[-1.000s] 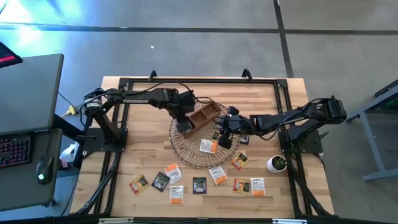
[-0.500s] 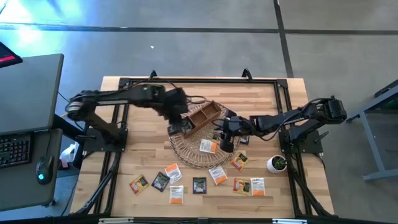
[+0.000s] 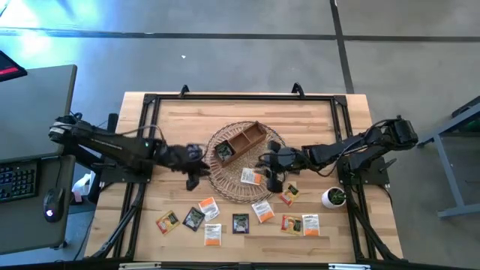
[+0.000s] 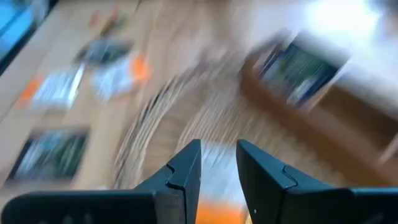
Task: Pick & Place Tea
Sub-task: Put the violet tea bag into the left section of the brown wooden organizer
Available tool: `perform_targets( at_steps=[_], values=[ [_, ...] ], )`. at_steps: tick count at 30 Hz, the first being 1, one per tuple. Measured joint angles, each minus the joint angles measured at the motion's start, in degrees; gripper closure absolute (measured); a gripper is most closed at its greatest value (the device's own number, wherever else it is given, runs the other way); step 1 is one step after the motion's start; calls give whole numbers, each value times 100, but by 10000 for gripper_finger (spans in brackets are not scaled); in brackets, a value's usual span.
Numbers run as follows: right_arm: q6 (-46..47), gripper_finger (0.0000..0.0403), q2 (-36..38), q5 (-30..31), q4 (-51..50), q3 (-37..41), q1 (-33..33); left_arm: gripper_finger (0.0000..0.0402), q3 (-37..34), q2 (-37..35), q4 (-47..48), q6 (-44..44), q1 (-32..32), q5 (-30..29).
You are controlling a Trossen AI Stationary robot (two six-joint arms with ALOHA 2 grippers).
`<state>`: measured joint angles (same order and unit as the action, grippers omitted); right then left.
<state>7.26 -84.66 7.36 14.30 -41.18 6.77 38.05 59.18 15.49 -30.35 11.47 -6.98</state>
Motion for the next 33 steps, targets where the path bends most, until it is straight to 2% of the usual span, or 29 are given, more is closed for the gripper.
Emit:
perform_targets(
  at_steps=[2, 6, 9, 13, 16, 18, 23, 28, 33],
  values=[
    [-11, 304, -144, 409, 577, -4, 2, 290, -450, 2, -664, -213, 168, -149],
    [-150, 319, -676, 459, 1474, -4, -49, 290, -1010, 332, -1801, -542, 348, -253],
    [-22, 345, -1115, 108, 1998, -3, -107, 290, -1093, 556, -1971, -655, 465, -100],
    [-55, 379, -1540, -721, 2303, -358, -142, 290, -1081, 610, -1948, -918, 599, 213],
    [-230, 393, -1797, -899, 1994, -902, -76, 290, -940, 608, -1712, -1049, 735, 651],
    [-554, 396, -1979, -915, 1410, -1343, -12, 290, -790, 592, -1436, -1110, 927, 899],
    [-1287, 373, -2359, -1072, 136, -2388, 138, 290, -467, 590, -903, -1694, 1654, 906],
    [-1357, 329, -2576, -1386, -12, -2776, 311, 290, -433, 777, -794, -2514, 2503, 450],
    [-1318, 297, -2606, -1375, -98, -2722, 438, 291, -432, 1121, -370, -2871, 3106, -549]
  ],
)
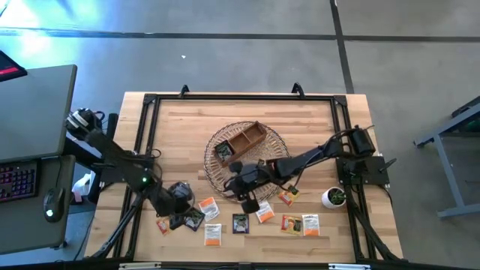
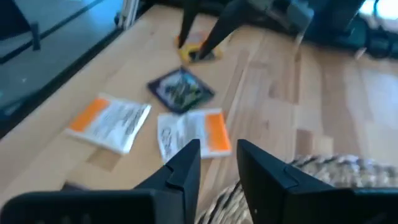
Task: Pick & Place Tea
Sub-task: Put the violet tea bag into the left section of the brown wooden organizer
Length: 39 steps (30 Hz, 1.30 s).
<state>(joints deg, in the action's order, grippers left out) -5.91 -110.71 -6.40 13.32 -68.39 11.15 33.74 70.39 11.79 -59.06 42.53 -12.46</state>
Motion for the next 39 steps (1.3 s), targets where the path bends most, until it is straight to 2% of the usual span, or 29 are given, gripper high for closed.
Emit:
perform_targets(
  at_steps=[2, 8, 12, 15, 18, 21, 24, 30, 34, 39],
  values=[
    [131, 290, -5, 50, -106, 0, 22, 291, -2, 196, 136, -40, 41, -132],
    [442, 285, -5, 315, -245, -1, 49, 291, 0, 547, 352, 44, -222, 694],
    [454, 284, -5, 323, -266, -1, 53, 291, -4, 645, 258, 769, -392, 1026],
    [455, 284, -5, 322, -247, -1, 53, 291, -4, 639, 135, 1553, -402, 945],
    [459, 285, -5, 330, -272, -1, 53, 291, -2, 676, 164, 2195, -431, 614],
    [457, 284, -5, 329, -291, -1, 53, 290, -7, 753, 155, 2520, -504, 416],
    [455, 284, -5, 343, -323, -1, 53, 290, -1, 849, 117, 2586, -604, 491],
    [446, 284, -5, 343, -323, -1, 53, 288, -4, 1042, 9, 2758, -817, 1317],
    [452, 284, -2, 343, -326, -1, 53, 261, -2, 1043, -24, 3046, -851, 1410],
    [457, 284, -2, 343, -296, -1, 53, 205, -3, 1043, -37, 3475, -840, 824]
  ],
)
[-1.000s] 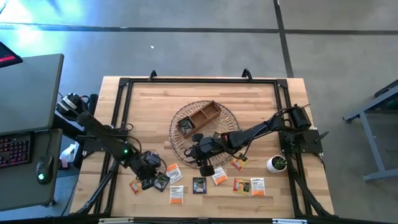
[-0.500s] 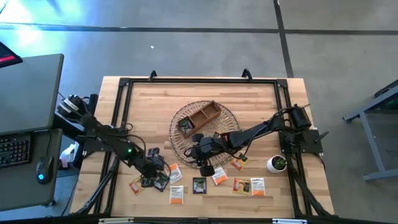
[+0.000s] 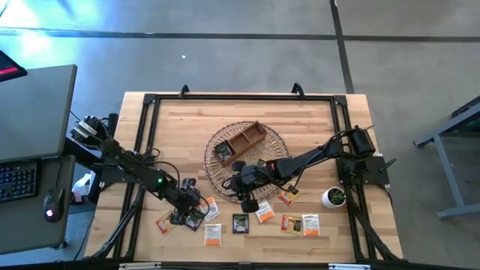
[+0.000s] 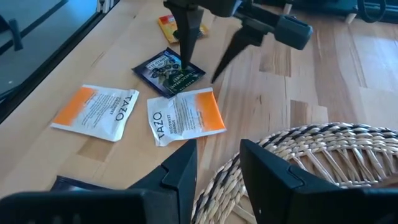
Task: Pick & Place Tea
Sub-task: Put the violet tea bag into the left section of the brown wooden organizer
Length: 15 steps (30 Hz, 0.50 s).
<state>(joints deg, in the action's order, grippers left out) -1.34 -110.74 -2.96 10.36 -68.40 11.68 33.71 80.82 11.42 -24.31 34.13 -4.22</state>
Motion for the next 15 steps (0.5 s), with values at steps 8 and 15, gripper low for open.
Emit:
perform_targets(
  at_steps=[8, 15],
  values=[
    [0, 284, 0, 0, -25, 0, 0, 163, 12, 274, -150, 159, 16, 293],
    [-4, 284, 0, 136, -32, 0, 0, 164, 42, 691, -60, 160, 127, 65]
  ],
)
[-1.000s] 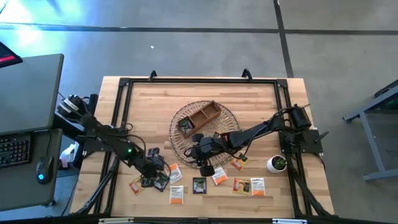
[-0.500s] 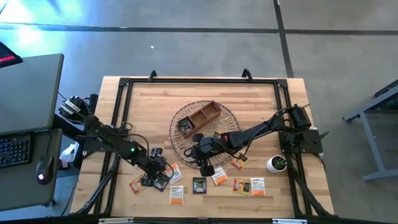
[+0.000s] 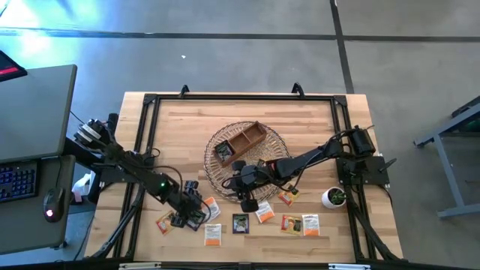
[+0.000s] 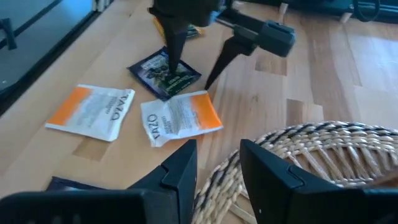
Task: Pick & Place Tea
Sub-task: Put the violet tea bag into the left section of the brown wooden organizer
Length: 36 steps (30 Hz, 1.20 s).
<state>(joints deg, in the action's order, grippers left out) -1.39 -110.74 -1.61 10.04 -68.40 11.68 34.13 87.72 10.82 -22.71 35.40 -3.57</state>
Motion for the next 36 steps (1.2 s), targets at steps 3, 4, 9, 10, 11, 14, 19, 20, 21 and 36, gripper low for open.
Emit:
perform_targets(
  at_steps=[3, 4, 9, 10, 11, 14, 19, 20, 21, 36],
  values=[
    [-4, 284, 2, 61, -65, 0, -2, 181, 3, 18, 127, 1, -5, -58],
    [-8, 284, 2, 62, -82, 0, -2, 190, 2, 20, 145, 1, -11, -58],
    [-13, 284, 2, 60, -125, 0, -2, 258, 0, 31, 200, -520, -13, -213],
    [-13, 284, 2, 61, -125, 0, -2, 274, 0, 31, 223, -666, -13, -244],
    [-13, 284, 2, 61, -122, 0, -2, 289, 0, 31, 248, -803, -15, -264],
    [-13, 284, 2, 59, -125, 0, -2, 338, 0, 31, 318, -1148, -20, -307],
    [-13, 284, 2, 59, -124, 0, -2, 395, 0, 31, 318, -1587, -20, -360],
    [-13, 284, 2, 59, -122, 0, -2, 393, -4, 20, 304, -1674, -17, -394],
    [-13, 284, 2, 59, -122, 0, -2, 391, -22, -15, 269, -1733, -13, -445],
    [117, 284, 676, 1218, -1922, -180, -3, 400, 2022, -469, 3304, -1800, -71, -2982]
  ],
)
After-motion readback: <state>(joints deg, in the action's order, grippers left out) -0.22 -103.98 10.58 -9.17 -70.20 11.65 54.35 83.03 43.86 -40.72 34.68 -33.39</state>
